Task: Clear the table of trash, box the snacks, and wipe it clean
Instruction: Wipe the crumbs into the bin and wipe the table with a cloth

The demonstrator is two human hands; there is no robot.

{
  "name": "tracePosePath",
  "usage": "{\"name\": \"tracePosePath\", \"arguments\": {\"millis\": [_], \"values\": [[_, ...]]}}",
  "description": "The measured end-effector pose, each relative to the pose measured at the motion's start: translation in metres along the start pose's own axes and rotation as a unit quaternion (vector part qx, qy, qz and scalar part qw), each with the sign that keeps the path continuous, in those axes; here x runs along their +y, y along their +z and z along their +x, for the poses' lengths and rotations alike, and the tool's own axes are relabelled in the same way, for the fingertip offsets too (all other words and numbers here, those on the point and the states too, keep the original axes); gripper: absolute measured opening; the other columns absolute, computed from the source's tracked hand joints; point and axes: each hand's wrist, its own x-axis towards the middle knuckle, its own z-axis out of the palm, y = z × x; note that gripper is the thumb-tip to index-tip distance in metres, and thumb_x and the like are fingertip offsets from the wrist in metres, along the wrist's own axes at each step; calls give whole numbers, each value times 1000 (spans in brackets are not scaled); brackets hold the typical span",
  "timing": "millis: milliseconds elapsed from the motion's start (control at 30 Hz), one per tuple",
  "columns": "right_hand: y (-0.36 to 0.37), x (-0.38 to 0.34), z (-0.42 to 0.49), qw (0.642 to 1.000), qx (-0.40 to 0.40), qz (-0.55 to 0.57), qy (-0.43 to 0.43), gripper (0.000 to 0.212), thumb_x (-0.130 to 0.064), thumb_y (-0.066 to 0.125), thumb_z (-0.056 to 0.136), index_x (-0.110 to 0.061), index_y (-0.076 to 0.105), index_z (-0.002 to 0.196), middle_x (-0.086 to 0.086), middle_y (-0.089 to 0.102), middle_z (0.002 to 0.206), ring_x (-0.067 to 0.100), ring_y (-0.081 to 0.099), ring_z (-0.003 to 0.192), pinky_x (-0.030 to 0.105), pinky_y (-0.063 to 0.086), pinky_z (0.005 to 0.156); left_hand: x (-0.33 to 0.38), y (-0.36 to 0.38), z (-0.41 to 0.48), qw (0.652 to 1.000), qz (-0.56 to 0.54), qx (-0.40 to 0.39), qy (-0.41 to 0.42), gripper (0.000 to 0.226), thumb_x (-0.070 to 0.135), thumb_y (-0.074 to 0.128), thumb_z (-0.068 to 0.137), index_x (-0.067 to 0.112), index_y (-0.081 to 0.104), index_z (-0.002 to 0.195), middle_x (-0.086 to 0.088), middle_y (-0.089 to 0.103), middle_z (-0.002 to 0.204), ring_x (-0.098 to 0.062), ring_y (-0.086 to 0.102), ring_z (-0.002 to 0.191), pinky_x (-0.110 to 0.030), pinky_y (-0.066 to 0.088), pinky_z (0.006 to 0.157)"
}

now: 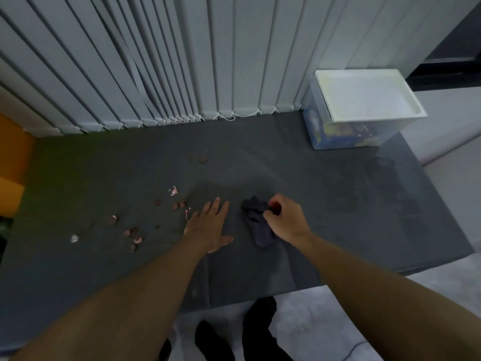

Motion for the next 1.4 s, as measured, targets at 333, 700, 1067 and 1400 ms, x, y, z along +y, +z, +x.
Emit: {"name": "tracePosePath", "arguments": {"millis": [333,700,1067,1400], "values": [[5,16,-4,992,20,-102,75,26,-20,53,98,-11,53,122,14,56,120,33,57,104,35,47,80,-13,-8,-12,1000,5,7,-9,102,56,59,91,22,-9,159,-3,-12,167,-26,-2,154,-47,12,123],[1,-39,-17,986,19,-159,-41,62,-44,51,96,-21,30,150,8,43,144,31,39,131,48,41,105,-27,-25,-49,998,28,60,-13,85,56,43,99,20,-4,159,-6,-6,167,-28,3,153,-46,11,123],[53,-124,-40,962,-23,-189,-197,70,-54,46,97,-18,26,154,2,33,157,25,29,144,42,30,114,-98,-25,-130,989,-37,105,-94,74,51,34,102,23,-4,160,-2,-8,167,-24,1,154,-46,12,123],[135,-206,-69,917,-109,-204,-325,69,-52,47,97,-16,29,153,5,34,157,26,28,144,46,28,117,-175,11,-216,958,-121,133,-225,71,52,32,103,26,-3,159,-2,-3,168,-26,2,154,-46,13,123]]}}
